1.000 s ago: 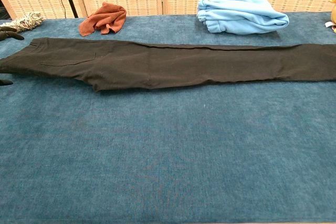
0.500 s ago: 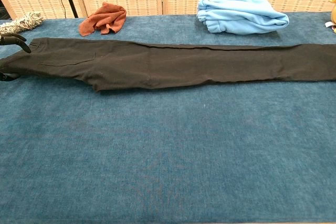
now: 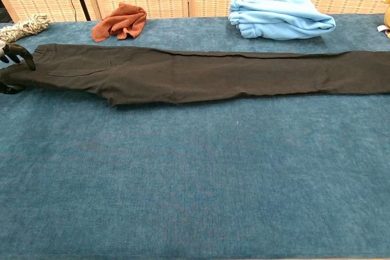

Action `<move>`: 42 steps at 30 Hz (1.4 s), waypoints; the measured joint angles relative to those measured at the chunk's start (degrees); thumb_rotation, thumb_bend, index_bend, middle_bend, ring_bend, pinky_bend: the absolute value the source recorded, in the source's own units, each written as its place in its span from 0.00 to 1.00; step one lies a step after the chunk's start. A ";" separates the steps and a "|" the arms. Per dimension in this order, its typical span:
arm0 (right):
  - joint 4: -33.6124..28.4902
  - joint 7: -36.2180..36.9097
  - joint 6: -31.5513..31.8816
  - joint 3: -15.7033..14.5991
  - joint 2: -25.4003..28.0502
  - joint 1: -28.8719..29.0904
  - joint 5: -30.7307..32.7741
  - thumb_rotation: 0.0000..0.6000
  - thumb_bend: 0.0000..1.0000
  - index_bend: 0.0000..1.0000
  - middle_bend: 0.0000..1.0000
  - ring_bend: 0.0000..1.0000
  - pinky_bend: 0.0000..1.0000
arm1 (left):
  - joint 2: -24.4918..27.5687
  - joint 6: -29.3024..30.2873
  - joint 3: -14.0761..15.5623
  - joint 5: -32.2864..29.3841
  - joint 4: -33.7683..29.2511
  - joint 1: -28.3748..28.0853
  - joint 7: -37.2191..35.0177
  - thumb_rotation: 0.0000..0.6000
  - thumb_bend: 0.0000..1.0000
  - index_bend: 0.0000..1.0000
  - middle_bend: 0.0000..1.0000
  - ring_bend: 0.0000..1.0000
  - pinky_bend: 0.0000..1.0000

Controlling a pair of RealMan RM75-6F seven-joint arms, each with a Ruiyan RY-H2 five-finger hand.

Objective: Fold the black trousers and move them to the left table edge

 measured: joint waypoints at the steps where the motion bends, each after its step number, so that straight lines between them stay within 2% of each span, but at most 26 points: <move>1: -0.04 0.05 -0.01 0.02 0.01 -0.01 -0.01 1.00 0.00 0.06 0.00 0.00 0.02 | -0.05 0.02 -0.02 -0.02 0.12 -0.06 0.24 1.00 0.29 0.42 0.26 0.26 0.25; 6: -0.38 0.58 -0.08 0.08 0.16 -0.14 0.05 1.00 0.00 0.06 0.00 0.00 0.02 | -0.40 0.33 -0.50 -0.45 0.72 -0.40 1.65 1.00 0.37 0.49 0.32 0.30 0.27; 12: -0.76 1.08 -0.36 0.12 0.26 -0.21 0.16 1.00 0.00 0.06 0.00 0.00 0.02 | -0.57 -0.45 -0.50 -0.49 0.90 -0.80 2.42 1.00 0.43 0.50 0.33 0.32 0.31; 21: -1.11 1.42 -1.26 0.03 0.29 -0.15 0.51 1.00 0.00 0.06 0.00 0.00 0.02 | -0.56 -0.81 -0.28 -0.29 1.14 -1.08 1.68 1.00 0.50 0.61 0.49 0.39 0.44; 33: -1.89 1.68 -1.75 -0.23 0.34 -0.25 0.52 1.00 0.00 0.06 0.00 0.00 0.02 | 1.70 -0.45 0.02 -0.17 2.13 0.60 3.44 1.00 0.50 0.64 0.52 0.41 0.46; 42: -1.76 0.82 -2.21 -0.46 -0.25 -0.01 0.45 1.00 0.00 0.06 0.00 0.00 0.02 | 6.09 3.59 0.22 -0.12 2.11 4.67 1.01 1.00 0.50 0.66 0.53 0.42 0.47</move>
